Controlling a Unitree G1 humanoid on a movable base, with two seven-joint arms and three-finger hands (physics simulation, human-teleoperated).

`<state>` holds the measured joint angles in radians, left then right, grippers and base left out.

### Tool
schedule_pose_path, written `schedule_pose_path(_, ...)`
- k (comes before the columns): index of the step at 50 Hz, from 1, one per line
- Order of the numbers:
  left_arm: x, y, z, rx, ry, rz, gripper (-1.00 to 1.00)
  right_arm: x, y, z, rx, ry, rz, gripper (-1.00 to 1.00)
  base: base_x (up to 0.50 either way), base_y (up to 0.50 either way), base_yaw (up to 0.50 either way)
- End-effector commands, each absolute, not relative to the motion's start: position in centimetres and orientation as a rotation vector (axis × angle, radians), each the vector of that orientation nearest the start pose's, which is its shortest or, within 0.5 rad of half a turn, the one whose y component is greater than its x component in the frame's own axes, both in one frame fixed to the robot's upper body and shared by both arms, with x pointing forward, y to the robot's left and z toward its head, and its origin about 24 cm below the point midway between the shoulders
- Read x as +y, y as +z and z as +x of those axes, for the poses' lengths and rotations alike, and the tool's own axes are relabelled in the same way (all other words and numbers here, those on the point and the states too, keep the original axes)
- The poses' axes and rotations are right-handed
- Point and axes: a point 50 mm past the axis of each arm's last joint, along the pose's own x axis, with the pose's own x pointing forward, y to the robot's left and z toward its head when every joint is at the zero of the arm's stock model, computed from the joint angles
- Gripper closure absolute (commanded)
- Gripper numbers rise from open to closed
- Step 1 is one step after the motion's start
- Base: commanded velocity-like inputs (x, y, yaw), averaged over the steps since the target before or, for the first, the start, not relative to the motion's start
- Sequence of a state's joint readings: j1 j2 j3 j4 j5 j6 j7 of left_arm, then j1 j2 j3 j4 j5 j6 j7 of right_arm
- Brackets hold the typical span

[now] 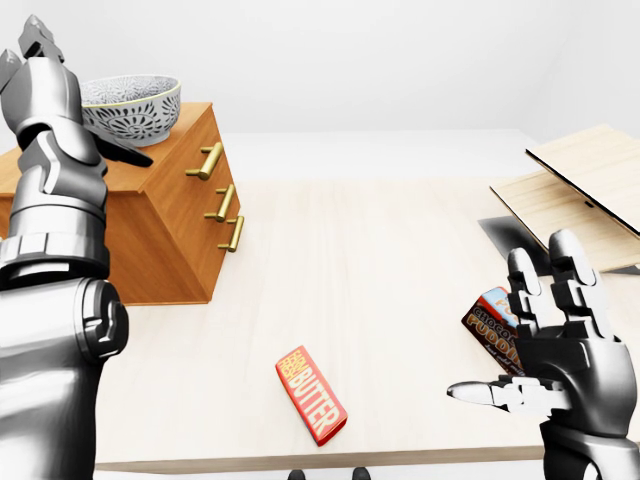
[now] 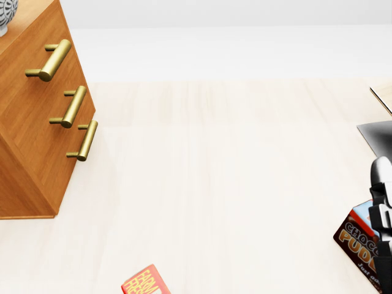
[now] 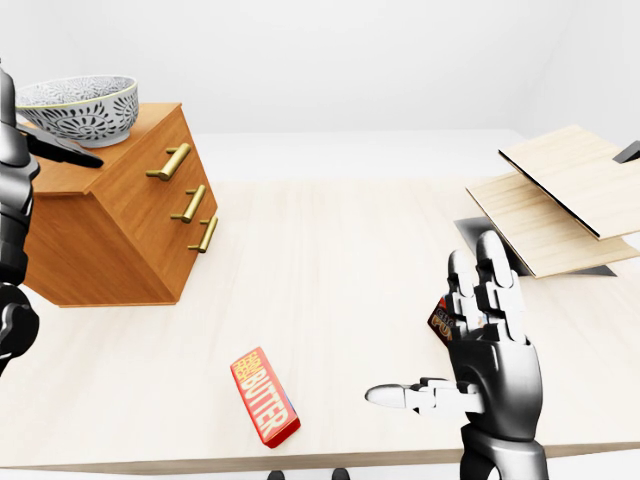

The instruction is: Close the top drawer of the cabinet and put the bowl on top of it.

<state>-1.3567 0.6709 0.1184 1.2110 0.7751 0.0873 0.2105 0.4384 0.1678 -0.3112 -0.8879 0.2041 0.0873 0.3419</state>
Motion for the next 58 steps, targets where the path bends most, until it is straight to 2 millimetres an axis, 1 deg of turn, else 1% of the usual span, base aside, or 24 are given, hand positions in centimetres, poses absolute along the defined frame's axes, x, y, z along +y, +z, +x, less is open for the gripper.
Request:
schedule_pose_path(1,31.9,31.7,38.2,-0.153,0.72,0.941,-1.0,-20.0,14.9,13.8,-0.405,-0.071,0.038,-1.0,0.0,0.0,0.0)
schedule_pose_path(6,31.6,33.0,37.1,-0.281,0.671,0.822,-1.0,-19.9,14.7,14.0,-0.395,-0.07,0.038,-1.0,0.0,0.0,0.0)
schedule_pose_path(8,30.9,33.2,36.8,-0.327,0.615,0.798,-1.0,-19.9,14.7,13.9,-0.395,-0.068,0.04,-1.0,0.0,0.0,0.0)
schedule_pose_path(14,29.3,34.0,35.6,-0.458,0.532,0.76,-1.0,-20.0,14.7,13.8,-0.395,-0.069,0.041,-1.0,0.0,0.0,0.0)
schedule_pose_path(17,28.6,33.9,35.6,-0.471,0.507,0.761,-1.0,-19.9,14.7,13.6,-0.396,-0.067,0.04,-1.0,0.0,0.0,0.0)
schedule_pose_path(22,27.6,34.1,35.1,-0.524,0.461,0.755,-1.0,-20.0,14.7,13.6,-0.396,-0.067,0.042,-1.0,0.0,0.0,0.0)
schedule_pose_path(28,25.9,34.5,33.0,-0.641,0.355,0.753,-1.0,-19.9,14.6,13.8,-0.392,-0.066,0.04,-1.0,0.0,0.0,0.0)
schedule_pose_path(30,25.3,34.5,32.5,-0.661,0.342,0.783,-1.0,-19.9,14.6,13.8,-0.392,-0.064,0.041,-1.0,0.0,0.0,0.0)
schedule_pose_path(32,24.6,34.7,31.6,-0.703,0.299,0.795,-1.0,-19.9,14.5,13.9,-0.39,-0.063,0.04,-1.0,0.0,0.0,0.0)
schedule_pose_path(33,24.5,34.7,31.6,-0.706,0.297,0.797,-1.0,-19.9,14.5,13.9,-0.39,-0.063,0.04,-1.0,0.0,0.0,0.0)
schedule_pose_path(34,24.1,35.0,30.8,-0.743,0.274,0.794,-1.0,-19.9,14.4,14.0,-0.39,-0.062,0.039,-1.0,0.0,0.0,0.0)
schedule_pose_path(35,24.1,35.0,30.7,-0.747,0.272,0.794,-1.0,-19.9,14.4,14.0,-0.39,-0.062,0.039,-1.0,0.0,0.0,0.0)
schedule_pose_path(41,21.9,35.6,27.4,-0.903,0.156,0.782,-1.0,-19.8,14.2,14.2,-0.388,-0.059,0.035,-1.0,0.0,0.0,0.0)
schedule_pose_path(43,21.0,35.5,26.0,-0.963,0.114,0.774,-1.0,-19.8,14.2,14.2,-0.389,-0.059,0.036,-1.0,0.0,0.0,0.0)
schedule_pose_path(45,20.6,35.4,25.5,-0.984,0.083,0.767,-1.0,-19.8,14.3,14.1,-0.39,-0.06,0.035,-1.0,0.0,0.0,0.0)
schedule_pose_path(47,19.4,35.1,24.0,-1.049,0.013,0.742,-1.0,-19.7,14.4,14.1,-0.389,-0.059,0.035,-1.0,0.0,0.0,0.0)
schedule_pose_path(50,18.8,34.9,22.6,-1.116,-0.019,0.69,-1.0,-19.5,14.4,14.2,-0.387,-0.056,0.033,-1.0,0.0,0.0,0.0)
schedule_pose_path(51,18.3,34.8,21.5,-1.166,-0.057,0.657,-1.0,-19.5,14.4,14.3,-0.385,-0.055,0.033,-1.0,0.0,0.0,0.0)
schedule_pose_path(52,18.1,34.7,21.0,-1.19,-0.075,0.638,-1.0,-19.5,14.4,14.3,-0.385,-0.056,0.032,-1.0,0.0,0.0,0.0)
schedule_pose_path(53,18.1,34.7,20.9,-1.194,-0.077,0.631,-1.0,-19.5,14.4,14.3,-0.385,-0.056,0.032,-1.0,0.0,0.0,0.0)
schedule_pose_path(54,17.8,34.7,20.0,-1.24,-0.091,0.59,-1.0,-19.5,14.3,14.3,-0.385,-0.056,0.032,-1.0,0.0,0.0,0.0)
schedule_pose_path(55,17.5,34.5,19.5,-1.257,-0.112,0.576,-1.0,-19.5,14.3,14.3,-0.385,-0.056,0.033,-1.0,0.0,0.0,0.0)
schedule_pose_path(57,17.4,34.5,18.1,-1.322,-0.138,0.515,-1.0,-19.5,14.3,14.4,-0.384,-0.055,0.031,-1.0,0.0,0.0,0.0)
schedule_pose_path(58,17.4,34.5,17.8,-1.337,-0.136,0.491,-1.0,-19.5,14.2,14.5,-0.383,-0.054,0.031,-1.0,0.0,0.0,0.0)
